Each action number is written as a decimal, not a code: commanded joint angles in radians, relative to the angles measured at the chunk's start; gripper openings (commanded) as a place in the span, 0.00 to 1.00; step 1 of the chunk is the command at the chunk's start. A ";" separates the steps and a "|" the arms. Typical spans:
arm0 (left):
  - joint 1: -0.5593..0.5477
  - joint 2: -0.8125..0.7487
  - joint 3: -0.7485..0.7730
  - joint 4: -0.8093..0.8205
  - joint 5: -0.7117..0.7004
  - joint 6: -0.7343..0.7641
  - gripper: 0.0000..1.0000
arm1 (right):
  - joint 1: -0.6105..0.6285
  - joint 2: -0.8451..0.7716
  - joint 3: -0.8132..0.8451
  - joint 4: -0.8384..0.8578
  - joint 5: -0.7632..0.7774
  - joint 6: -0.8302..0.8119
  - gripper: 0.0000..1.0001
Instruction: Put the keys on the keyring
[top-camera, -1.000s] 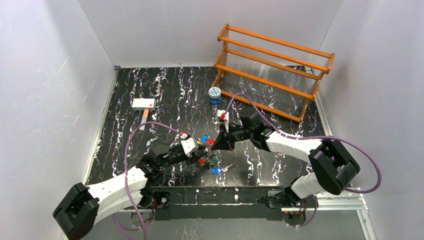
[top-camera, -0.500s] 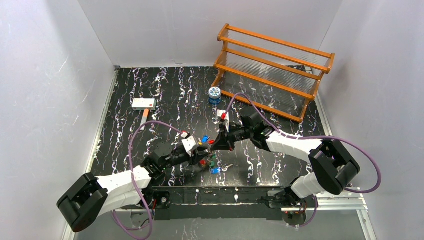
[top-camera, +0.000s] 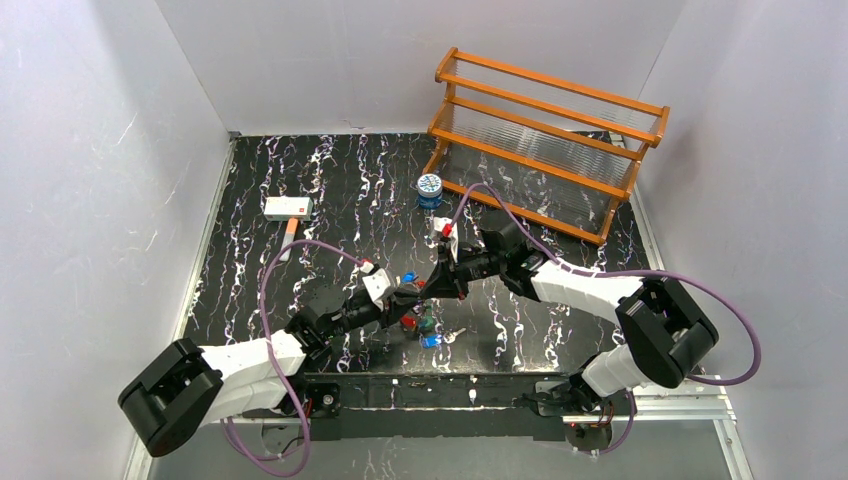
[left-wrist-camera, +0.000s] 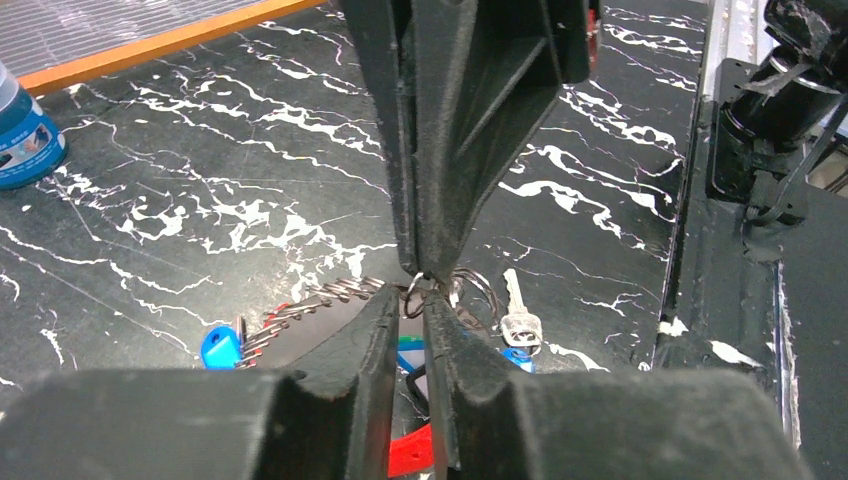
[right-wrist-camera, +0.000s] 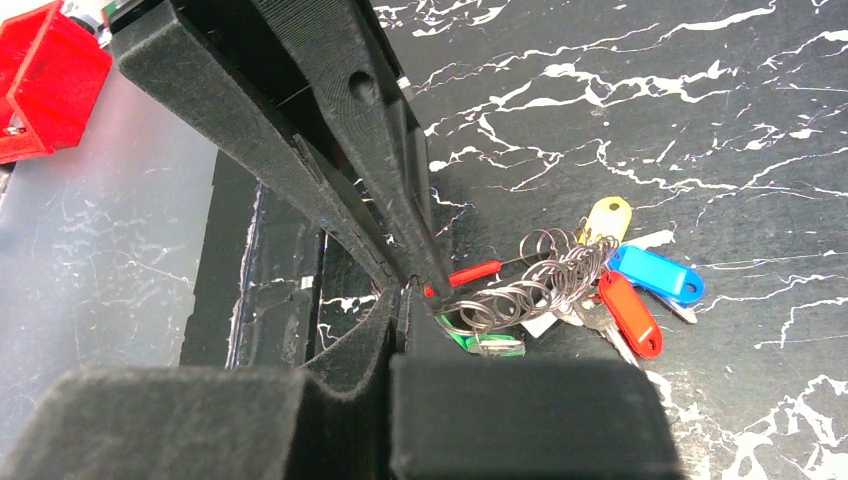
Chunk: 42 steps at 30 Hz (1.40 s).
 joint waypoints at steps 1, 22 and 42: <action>-0.004 0.006 -0.003 0.055 0.030 0.028 0.08 | 0.006 0.000 0.051 0.038 -0.058 -0.016 0.01; -0.004 -0.138 -0.042 0.037 0.056 0.195 0.00 | 0.002 -0.187 0.016 0.175 0.202 0.095 0.79; -0.004 -0.180 -0.023 -0.039 -0.057 0.106 0.00 | 0.007 -0.138 0.071 0.037 0.157 0.055 0.44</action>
